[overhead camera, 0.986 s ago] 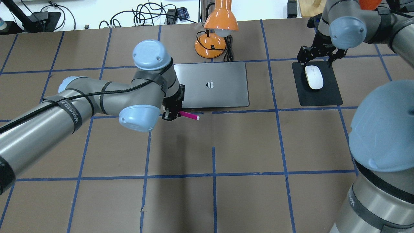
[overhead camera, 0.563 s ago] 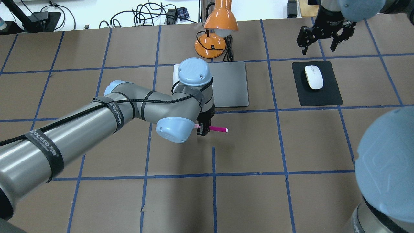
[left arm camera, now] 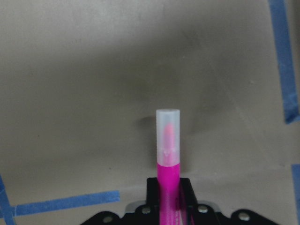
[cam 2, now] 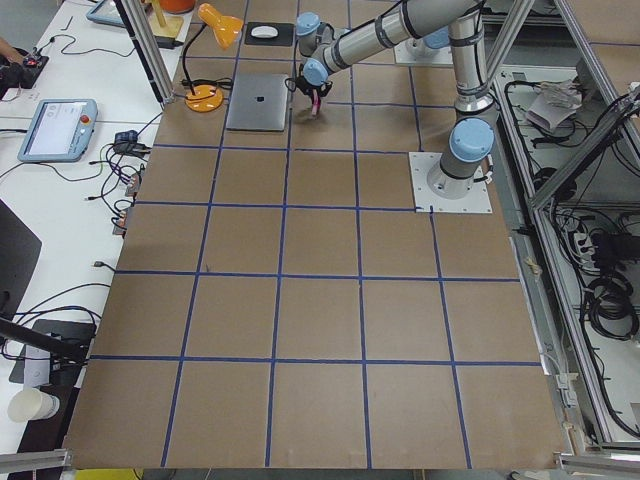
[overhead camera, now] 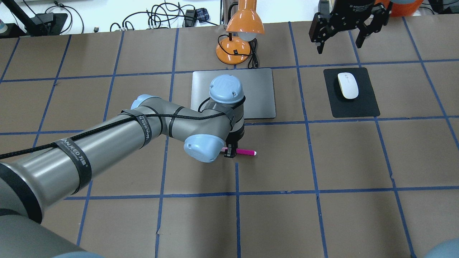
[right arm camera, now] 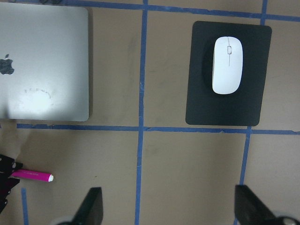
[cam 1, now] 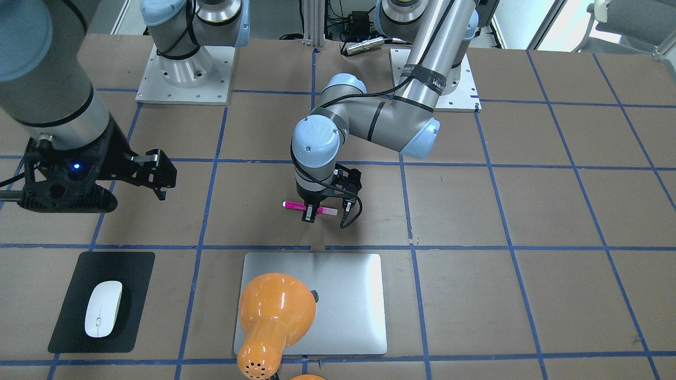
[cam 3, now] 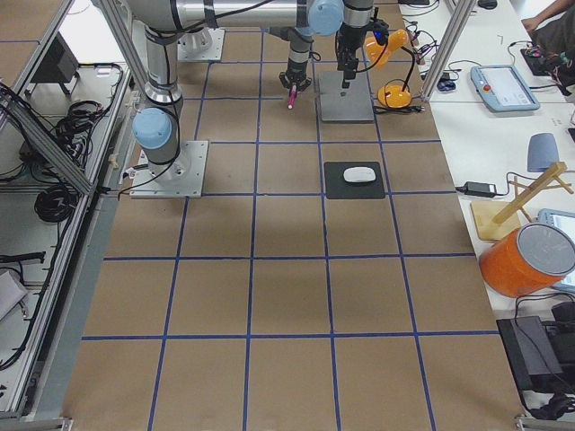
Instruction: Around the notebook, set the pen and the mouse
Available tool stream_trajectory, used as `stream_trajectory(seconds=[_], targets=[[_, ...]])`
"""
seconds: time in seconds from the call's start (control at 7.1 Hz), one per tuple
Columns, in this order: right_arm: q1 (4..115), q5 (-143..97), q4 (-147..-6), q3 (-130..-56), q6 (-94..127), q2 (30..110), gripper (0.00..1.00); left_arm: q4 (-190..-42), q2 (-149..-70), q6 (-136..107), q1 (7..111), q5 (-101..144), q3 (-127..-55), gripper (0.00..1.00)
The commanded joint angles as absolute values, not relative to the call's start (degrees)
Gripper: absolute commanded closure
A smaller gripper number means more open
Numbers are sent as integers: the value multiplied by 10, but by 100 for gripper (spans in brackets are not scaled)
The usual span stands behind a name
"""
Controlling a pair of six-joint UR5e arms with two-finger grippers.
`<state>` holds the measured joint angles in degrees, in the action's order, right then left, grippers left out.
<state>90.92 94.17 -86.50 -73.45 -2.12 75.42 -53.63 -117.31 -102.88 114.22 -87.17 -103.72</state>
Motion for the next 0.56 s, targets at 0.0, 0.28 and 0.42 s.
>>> stream_trajectory(seconds=[0.0, 0.28, 0.42], targets=[[913, 930, -866, -740, -11, 768, 0, -542, -1152, -943, 1129, -872, -1034, 0], [911, 911, -869, -758, -10, 774, 0, -665, -1077, -641, 1108, -871, -1020, 0], [914, 906, -872, -766, -3, 779, 0, -731, -1038, -563, 1081, -871, -992, 0]])
